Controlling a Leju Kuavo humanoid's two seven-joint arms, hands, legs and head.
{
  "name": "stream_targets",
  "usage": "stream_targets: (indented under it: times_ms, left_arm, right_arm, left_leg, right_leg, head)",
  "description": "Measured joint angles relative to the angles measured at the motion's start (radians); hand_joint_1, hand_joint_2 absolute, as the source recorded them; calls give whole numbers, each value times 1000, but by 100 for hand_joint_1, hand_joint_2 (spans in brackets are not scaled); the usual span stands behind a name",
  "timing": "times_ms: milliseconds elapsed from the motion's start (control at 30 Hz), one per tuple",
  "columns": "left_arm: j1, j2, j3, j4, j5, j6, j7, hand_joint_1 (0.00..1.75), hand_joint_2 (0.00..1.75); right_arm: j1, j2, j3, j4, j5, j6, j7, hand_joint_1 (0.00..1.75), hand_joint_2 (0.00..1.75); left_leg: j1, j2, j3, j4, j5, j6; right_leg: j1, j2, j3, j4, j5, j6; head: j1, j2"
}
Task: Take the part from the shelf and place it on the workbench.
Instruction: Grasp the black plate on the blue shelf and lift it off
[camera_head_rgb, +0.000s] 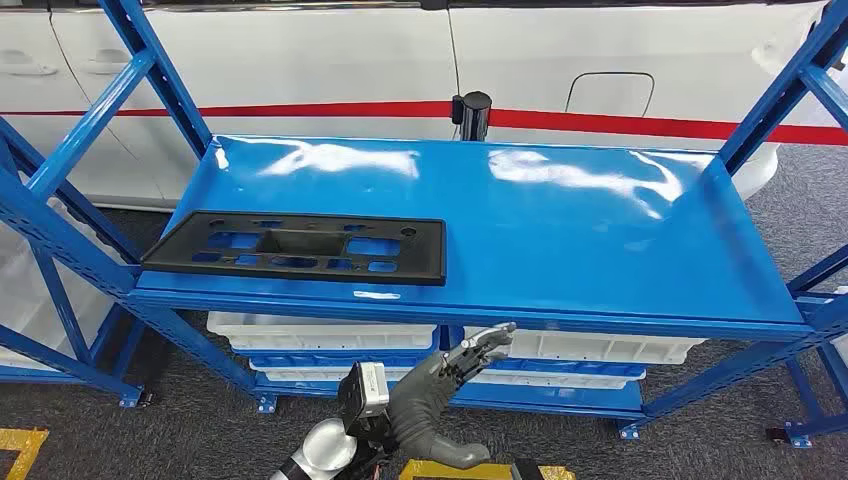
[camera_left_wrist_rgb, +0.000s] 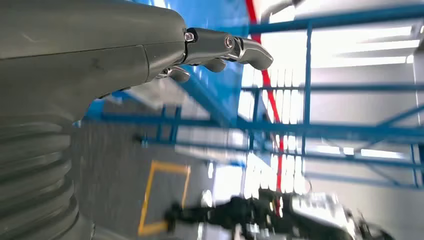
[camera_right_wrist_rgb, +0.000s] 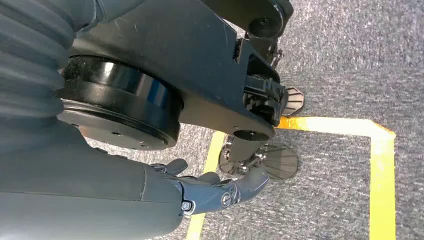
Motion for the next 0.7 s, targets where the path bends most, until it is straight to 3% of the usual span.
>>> stream_targets:
  times_ms: [100, 300, 400, 500, 700]
  left_arm:
    - [9, 4, 2, -46, -33, 102, 26, 0, 175]
    - [41, 9, 37, -162, -300, 583, 104, 0, 175]
    - [51, 10, 55, -188, -450, 750, 133, 0, 175]
    - [54, 11, 68, -189, -537, 832, 143, 0, 175]
    - [56, 12, 83, -157, -638, 909, 165, 0, 175]
  right_arm:
    - [0, 0, -5, 0, -7, -7, -1, 0, 175]
    - [3, 1, -25, 1, -21, -29, -1, 0, 175]
    - [3, 1, -30, 1, -17, -34, 2, 0, 175]
    - [2, 1, -33, 1, -9, -35, 5, 0, 175]
    - [2, 1, -35, 1, 4, -35, 11, 0, 175]
  left_leg:
    - [0, 0, 0, 0, 0, 0]
    - [0, 0, 0, 0, 0, 0]
    - [0, 0, 0, 0, 0, 0]
    - [0, 0, 0, 0, 0, 0]
    - [0, 0, 0, 0, 0, 0]
  right_leg:
    - [0, 0, 0, 0, 0, 0]
    - [0, 0, 0, 0, 0, 0]
    - [0, 0, 0, 0, 0, 0]
    - [0, 0, 0, 0, 0, 0]
    - [0, 0, 0, 0, 0, 0]
  head:
    - [0, 0]
    - [0, 0]
    - [0, 0]
    - [0, 0]
    - [0, 0]
